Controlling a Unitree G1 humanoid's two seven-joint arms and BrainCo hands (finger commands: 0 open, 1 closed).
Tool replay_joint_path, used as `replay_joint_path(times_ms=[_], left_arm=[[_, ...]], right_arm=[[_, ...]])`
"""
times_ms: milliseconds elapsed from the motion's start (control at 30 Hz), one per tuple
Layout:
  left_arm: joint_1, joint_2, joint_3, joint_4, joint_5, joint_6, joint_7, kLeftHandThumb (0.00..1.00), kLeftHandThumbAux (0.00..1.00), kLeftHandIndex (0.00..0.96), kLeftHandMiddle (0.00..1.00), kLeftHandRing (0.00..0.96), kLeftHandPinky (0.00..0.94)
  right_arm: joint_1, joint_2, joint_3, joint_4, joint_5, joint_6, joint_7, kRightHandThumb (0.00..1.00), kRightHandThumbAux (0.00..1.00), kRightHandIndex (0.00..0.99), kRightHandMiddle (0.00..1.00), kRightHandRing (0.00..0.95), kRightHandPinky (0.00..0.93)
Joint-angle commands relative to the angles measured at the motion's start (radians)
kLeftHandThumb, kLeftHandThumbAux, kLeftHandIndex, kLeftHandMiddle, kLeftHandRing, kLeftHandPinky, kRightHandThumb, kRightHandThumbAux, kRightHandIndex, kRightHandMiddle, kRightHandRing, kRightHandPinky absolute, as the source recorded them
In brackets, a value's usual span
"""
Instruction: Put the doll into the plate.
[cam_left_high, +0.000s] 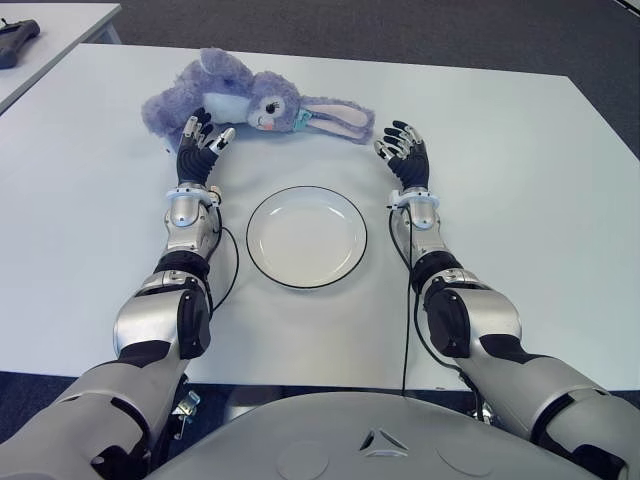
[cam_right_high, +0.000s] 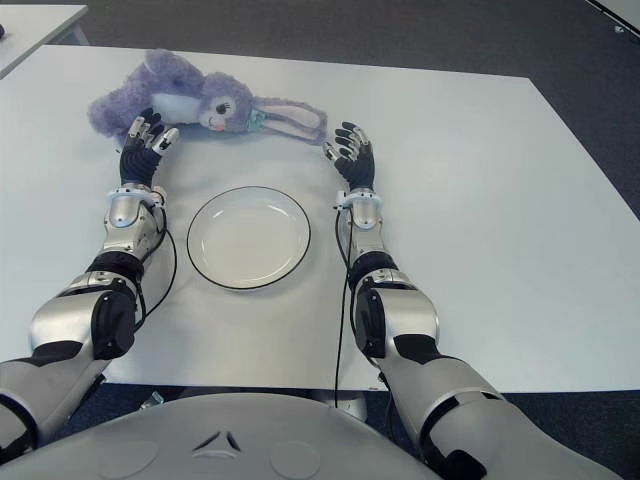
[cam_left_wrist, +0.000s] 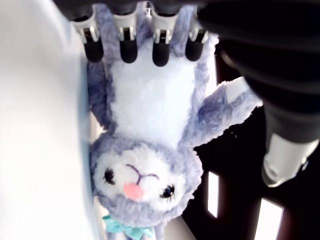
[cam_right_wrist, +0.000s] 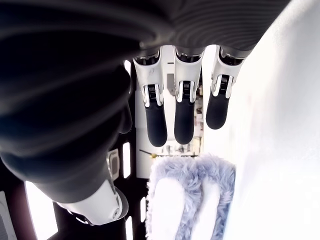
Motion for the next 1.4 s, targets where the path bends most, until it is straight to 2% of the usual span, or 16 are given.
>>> replay_joint_path(times_ms=[33, 267, 767, 933, 1267, 1400], left_arm=[[0.265, -0.094, -0.001, 0.15, -0.014, 0.01, 0.028, 0.0, 0.607, 0.058, 0.079, 0.029, 0.0], [0.265, -0.093, 0.001, 0.149, -0.017, 0.01, 0.022, 0.0, 0.607, 0.053, 0.081, 0.038, 0.0], [0.267, -0.088, -0.006, 0.15, -0.011, 0.007, 0.028, 0.0, 0.615, 0.065, 0.083, 0.038, 0.0], [0.267, -0.09, -0.005, 0.148, -0.012, 0.0, 0.029, 0.0, 0.608, 0.061, 0.081, 0.035, 0.0], [0.267, -0.09, -0.005, 0.134, -0.01, -0.054, 0.061, 0.0, 0.598, 0.054, 0.066, 0.017, 0.0], [0.269, -0.089, -0.009, 0.12, 0.002, -0.11, 0.115, 0.0, 0.606, 0.04, 0.055, 0.007, 0.0]], right_arm=[[0.228, 0.064, 0.007, 0.115, 0.003, 0.029, -0.003, 0.347, 0.835, 0.18, 0.257, 0.224, 0.191], [0.227, 0.068, 0.001, 0.115, 0.011, 0.037, -0.003, 0.399, 0.852, 0.181, 0.267, 0.237, 0.209], [0.225, 0.071, -0.001, 0.116, 0.012, 0.049, -0.008, 0.386, 0.832, 0.176, 0.253, 0.228, 0.211], [0.225, 0.073, -0.005, 0.116, 0.016, 0.046, -0.007, 0.421, 0.852, 0.179, 0.265, 0.239, 0.217], [0.226, 0.075, -0.006, 0.114, 0.016, 0.035, -0.003, 0.433, 0.862, 0.178, 0.268, 0.247, 0.226], [0.226, 0.075, -0.002, 0.115, 0.011, 0.033, -0.008, 0.427, 0.858, 0.18, 0.266, 0.245, 0.225]])
